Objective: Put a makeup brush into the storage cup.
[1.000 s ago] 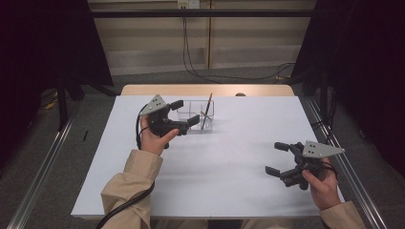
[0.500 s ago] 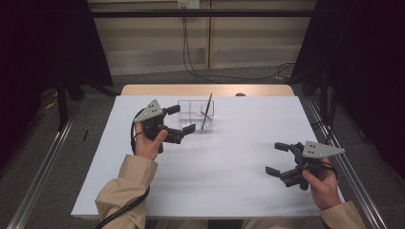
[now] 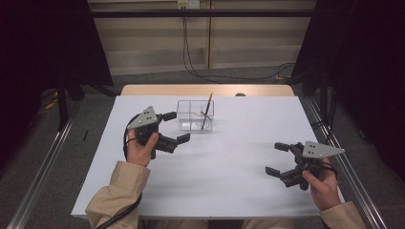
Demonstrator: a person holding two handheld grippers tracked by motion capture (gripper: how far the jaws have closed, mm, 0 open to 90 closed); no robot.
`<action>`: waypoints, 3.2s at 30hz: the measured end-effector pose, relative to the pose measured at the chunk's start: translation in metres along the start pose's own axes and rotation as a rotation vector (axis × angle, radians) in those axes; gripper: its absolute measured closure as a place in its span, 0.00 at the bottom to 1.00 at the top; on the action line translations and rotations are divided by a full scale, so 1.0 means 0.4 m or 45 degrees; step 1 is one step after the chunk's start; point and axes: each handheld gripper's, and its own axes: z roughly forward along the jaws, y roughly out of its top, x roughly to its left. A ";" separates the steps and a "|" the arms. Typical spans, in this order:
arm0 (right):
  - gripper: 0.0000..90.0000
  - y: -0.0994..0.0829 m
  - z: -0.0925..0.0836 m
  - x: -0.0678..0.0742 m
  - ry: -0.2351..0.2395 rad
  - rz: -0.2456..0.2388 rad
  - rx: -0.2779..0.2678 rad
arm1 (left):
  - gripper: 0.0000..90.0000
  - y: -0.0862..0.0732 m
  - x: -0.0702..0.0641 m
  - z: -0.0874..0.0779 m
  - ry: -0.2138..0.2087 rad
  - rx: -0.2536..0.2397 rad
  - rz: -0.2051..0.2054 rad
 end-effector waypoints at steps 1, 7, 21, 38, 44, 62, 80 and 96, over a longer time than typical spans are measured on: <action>0.03 0.000 0.000 0.000 -0.001 -0.001 0.000 | 0.02 -0.002 0.001 -0.004 0.002 0.002 0.001; 0.03 0.000 0.000 0.000 0.000 -0.002 -0.002 | 0.02 -0.014 0.001 -0.022 0.017 0.009 -0.004; 0.03 0.001 -0.001 0.000 -0.004 -0.001 -0.008 | 0.02 -0.040 -0.002 -0.062 0.027 0.020 -0.008; 0.03 0.001 -0.001 0.001 -0.003 -0.004 -0.010 | 0.03 -0.073 -0.006 -0.123 0.066 0.033 -0.030; 0.03 0.001 -0.001 0.001 -0.003 -0.004 -0.010 | 0.03 -0.082 -0.006 -0.137 0.072 0.048 -0.028; 0.03 0.001 -0.005 -0.002 -0.010 -0.005 -0.019 | 0.03 -0.103 -0.012 -0.175 0.089 0.063 -0.042; 0.03 0.001 -0.006 -0.004 -0.015 -0.006 -0.020 | 0.03 -0.114 -0.017 -0.213 0.119 0.052 -0.045; 0.03 0.002 -0.004 -0.008 -0.016 -0.013 -0.020 | 0.03 -0.120 -0.025 -0.233 0.135 0.058 -0.042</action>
